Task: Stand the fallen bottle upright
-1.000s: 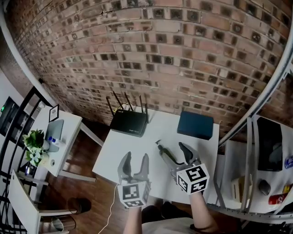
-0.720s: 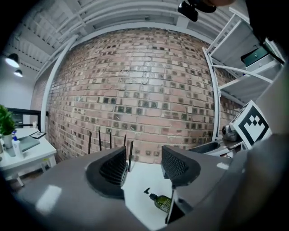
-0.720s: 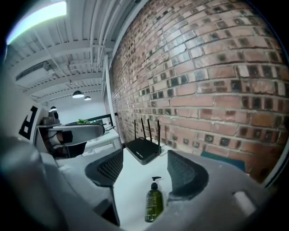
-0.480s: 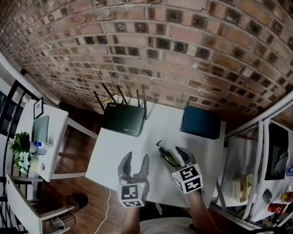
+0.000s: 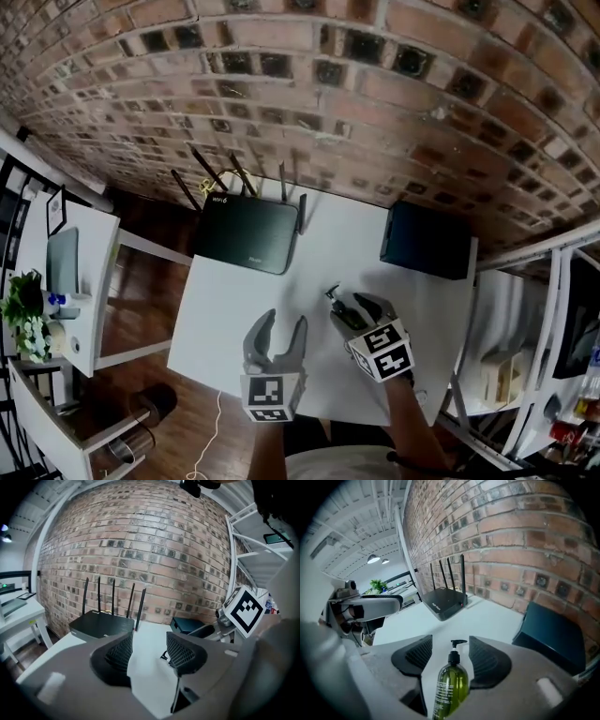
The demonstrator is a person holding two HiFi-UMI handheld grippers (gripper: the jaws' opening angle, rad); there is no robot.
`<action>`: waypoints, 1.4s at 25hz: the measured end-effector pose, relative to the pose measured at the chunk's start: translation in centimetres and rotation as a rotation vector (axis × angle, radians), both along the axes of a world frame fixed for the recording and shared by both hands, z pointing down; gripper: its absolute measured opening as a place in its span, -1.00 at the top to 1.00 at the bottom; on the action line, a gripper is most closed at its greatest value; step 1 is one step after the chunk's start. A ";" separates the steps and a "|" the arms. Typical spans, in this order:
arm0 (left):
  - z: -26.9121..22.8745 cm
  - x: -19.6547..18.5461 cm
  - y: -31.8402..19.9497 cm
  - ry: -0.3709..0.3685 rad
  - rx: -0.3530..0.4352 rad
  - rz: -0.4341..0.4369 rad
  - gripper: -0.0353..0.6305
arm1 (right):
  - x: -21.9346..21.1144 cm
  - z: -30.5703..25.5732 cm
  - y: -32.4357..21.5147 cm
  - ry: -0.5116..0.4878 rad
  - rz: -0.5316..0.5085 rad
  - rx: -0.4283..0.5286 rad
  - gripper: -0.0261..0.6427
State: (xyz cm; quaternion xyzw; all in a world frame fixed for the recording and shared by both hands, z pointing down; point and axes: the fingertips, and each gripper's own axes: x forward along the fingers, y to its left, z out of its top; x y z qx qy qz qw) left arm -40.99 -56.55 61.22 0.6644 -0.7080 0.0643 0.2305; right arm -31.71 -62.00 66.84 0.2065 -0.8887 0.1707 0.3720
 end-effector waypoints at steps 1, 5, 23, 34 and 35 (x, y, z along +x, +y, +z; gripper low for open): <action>0.5 0.1 -0.1 0.006 -0.007 0.007 0.14 | -0.3 0.6 -0.1 0.016 -0.014 -0.010 0.22; 1.9 0.4 -0.8 0.031 -0.021 0.025 0.15 | -1.5 2.7 -0.3 0.095 -0.064 -0.050 0.25; 5.6 -1.5 -1.1 0.086 -0.083 -0.045 0.19 | -2.1 9.4 -0.5 0.347 -0.114 -0.227 0.58; 4.1 -1.8 -1.2 0.070 -0.060 -0.047 0.22 | -2.7 5.3 0.1 0.208 -0.164 -0.200 0.67; 3.7 -1.9 -1.3 0.069 -0.051 -0.048 0.22 | -2.7 4.6 0.1 0.191 -0.169 -0.187 0.67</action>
